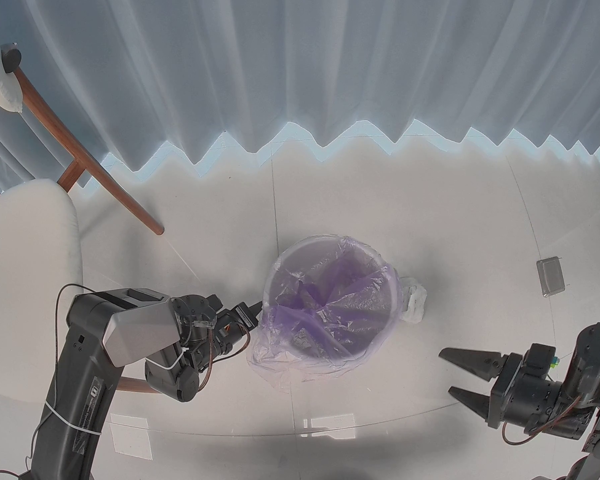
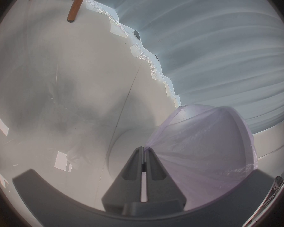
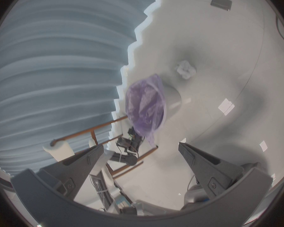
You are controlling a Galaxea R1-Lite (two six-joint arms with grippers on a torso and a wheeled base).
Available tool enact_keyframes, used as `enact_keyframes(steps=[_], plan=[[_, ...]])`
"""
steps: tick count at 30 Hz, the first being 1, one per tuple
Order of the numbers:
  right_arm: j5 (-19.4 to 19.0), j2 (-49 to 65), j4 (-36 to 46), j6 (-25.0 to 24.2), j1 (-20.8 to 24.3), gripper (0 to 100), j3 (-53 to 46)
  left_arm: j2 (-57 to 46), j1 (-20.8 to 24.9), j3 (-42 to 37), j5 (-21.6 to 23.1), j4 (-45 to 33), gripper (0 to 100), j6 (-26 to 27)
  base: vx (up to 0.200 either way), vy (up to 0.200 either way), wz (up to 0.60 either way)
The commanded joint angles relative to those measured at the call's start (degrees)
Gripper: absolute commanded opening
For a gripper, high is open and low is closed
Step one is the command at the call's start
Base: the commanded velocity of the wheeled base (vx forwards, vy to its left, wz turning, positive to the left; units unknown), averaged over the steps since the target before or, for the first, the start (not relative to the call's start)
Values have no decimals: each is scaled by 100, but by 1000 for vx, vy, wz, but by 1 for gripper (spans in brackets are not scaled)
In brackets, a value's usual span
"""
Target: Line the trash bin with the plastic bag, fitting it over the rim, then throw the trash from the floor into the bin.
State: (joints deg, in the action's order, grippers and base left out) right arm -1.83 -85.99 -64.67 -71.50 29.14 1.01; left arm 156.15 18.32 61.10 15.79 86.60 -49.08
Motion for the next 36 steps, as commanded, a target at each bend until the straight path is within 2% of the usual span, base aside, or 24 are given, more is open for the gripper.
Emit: enact_keyframes(steps=[1, 6, 8, 10, 17, 28, 36], plan=[[-19, -1236, -19, 31, 461, 100, 206, -146, 49, -2, -102, 6, 0, -14, 0, 0, 0], [-72, -1948, -248, 127, 541, 100, 409, -190, 57, -19, -128, 15, 0, -14, 0, 0, 0], [-265, -2123, -336, 110, 690, 100, 584, -216, 57, -10, -164, 6, 0, -14, 0, 0, 0], [-283, -2255, -318, 110, 690, 100, 707, -225, 57, -10, -172, 6, 0, -14, 0, 0, 0], [-309, -3002, -318, 171, 409, 100, 1375, -252, 22, -151, -181, 6, 0, 65, 0, 0, 0], [-309, -2994, -292, 382, -189, 100, 1824, -269, 31, -221, -225, 6, 0, 285, 0, 0, 0], [-327, -3152, -248, 277, -312, 100, 2325, -260, 40, -221, -234, 6, 0, 294, 0, 0, 0]])
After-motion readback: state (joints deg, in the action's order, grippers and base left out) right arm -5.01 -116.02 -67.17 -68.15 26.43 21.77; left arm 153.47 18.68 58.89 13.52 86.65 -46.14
